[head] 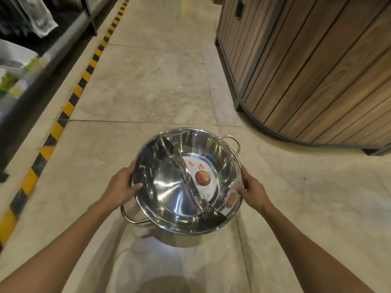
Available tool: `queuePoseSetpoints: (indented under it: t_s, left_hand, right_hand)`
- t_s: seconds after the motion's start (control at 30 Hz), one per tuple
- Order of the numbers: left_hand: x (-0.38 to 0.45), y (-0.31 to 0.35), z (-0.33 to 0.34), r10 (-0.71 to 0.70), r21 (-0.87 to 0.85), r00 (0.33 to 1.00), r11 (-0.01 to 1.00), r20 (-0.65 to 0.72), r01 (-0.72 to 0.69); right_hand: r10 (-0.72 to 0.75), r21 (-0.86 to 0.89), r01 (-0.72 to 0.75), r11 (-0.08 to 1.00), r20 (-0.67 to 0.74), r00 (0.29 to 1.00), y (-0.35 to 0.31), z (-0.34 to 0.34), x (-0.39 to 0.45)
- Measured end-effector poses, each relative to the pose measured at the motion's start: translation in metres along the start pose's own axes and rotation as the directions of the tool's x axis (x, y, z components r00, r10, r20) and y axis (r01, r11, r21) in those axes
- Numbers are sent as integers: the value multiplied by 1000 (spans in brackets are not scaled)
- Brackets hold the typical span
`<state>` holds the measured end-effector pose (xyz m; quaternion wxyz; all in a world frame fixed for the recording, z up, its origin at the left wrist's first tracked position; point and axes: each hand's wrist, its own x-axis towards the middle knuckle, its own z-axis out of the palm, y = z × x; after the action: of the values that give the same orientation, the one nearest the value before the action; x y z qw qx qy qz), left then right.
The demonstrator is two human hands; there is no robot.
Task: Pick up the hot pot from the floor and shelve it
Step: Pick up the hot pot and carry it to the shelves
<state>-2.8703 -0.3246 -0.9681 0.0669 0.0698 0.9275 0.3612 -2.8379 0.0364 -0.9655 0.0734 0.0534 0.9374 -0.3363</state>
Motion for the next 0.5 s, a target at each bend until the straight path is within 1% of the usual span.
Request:
queuePoseSetpoints:
  t_s: [0.1,0.2,0.3,0.37,0.5]
  left_hand:
    - [-7,47,-66,-42,31,999,999,-35,43]
    - [-18,97,-140,-66,45,997,997,-49,68]
    - [-38,152,-217,-75,35,992,996,-102,79]
    - [-56,190,-267,-71,12,989,997,-132,73]
    - [-109,269,-371,-143,-95,986,986,-85,135]
  right_hand:
    - [5,17,-5,1000,21,1000,-54,-59,-8]
    - [-40,66,38,997,24,999,-113,-122,-19]
    - [-69,132,59,989,67,995,-178,-189,-37]
    - [-99,180,81,980,92,991,-224,-235,-52]
    - [-183,185,160,970,112,977,-319,-326,-95]
